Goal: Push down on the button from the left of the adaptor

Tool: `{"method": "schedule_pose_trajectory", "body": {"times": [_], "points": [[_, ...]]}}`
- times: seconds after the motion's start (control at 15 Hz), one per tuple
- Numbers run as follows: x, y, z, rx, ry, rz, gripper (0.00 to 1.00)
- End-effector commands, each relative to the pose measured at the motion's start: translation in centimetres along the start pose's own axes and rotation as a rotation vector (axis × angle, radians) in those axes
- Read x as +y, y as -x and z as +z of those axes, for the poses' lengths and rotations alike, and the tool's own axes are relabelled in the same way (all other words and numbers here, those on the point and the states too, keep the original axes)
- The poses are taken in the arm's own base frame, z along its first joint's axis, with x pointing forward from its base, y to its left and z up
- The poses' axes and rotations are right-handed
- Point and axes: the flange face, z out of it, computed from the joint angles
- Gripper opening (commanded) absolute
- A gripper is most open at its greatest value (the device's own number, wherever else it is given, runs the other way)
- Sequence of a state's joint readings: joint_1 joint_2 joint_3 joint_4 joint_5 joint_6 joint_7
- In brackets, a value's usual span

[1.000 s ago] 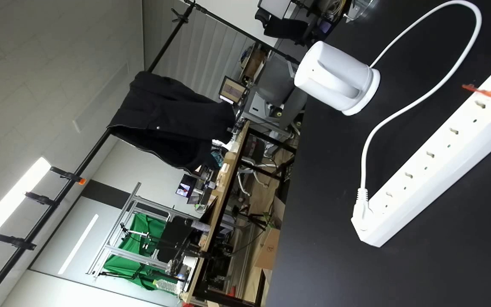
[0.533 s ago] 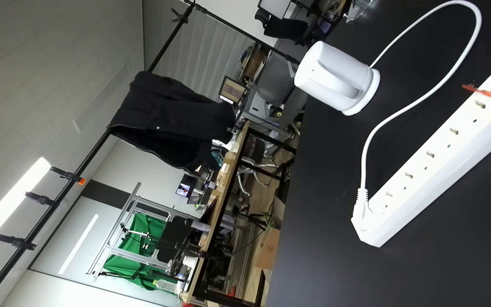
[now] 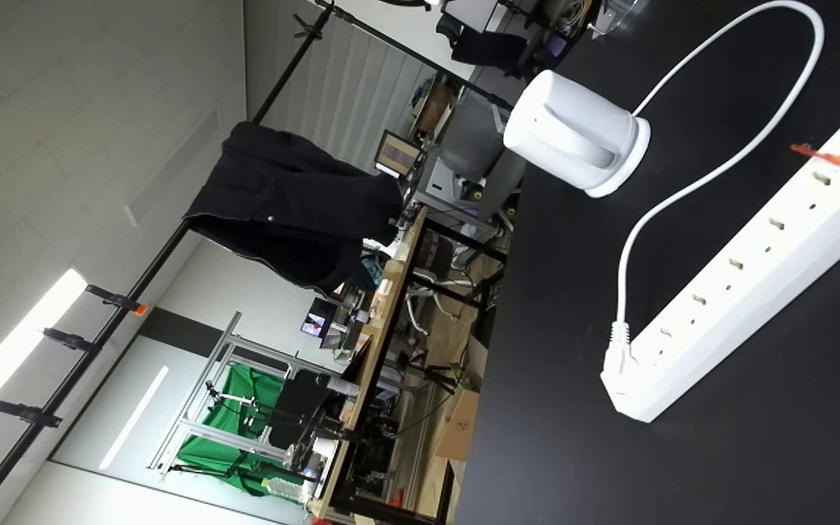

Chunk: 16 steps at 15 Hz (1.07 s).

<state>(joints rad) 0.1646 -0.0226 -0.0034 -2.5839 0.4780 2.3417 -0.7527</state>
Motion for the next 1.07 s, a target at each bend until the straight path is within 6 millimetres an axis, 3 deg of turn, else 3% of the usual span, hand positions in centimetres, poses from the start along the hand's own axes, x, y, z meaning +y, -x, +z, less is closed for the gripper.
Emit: {"method": "schedule_pose_trajectory", "body": {"times": [0.0,0.4,1.0], "points": [[0.5,-0.2,2.9,-0.031,-0.04,0.0,0.0],[2.2,-0.3,7.0,-0.036,0.012,0.019,0.0],[2.8,-0.3,7.4,-0.033,0.029,0.023,0.01]]}}
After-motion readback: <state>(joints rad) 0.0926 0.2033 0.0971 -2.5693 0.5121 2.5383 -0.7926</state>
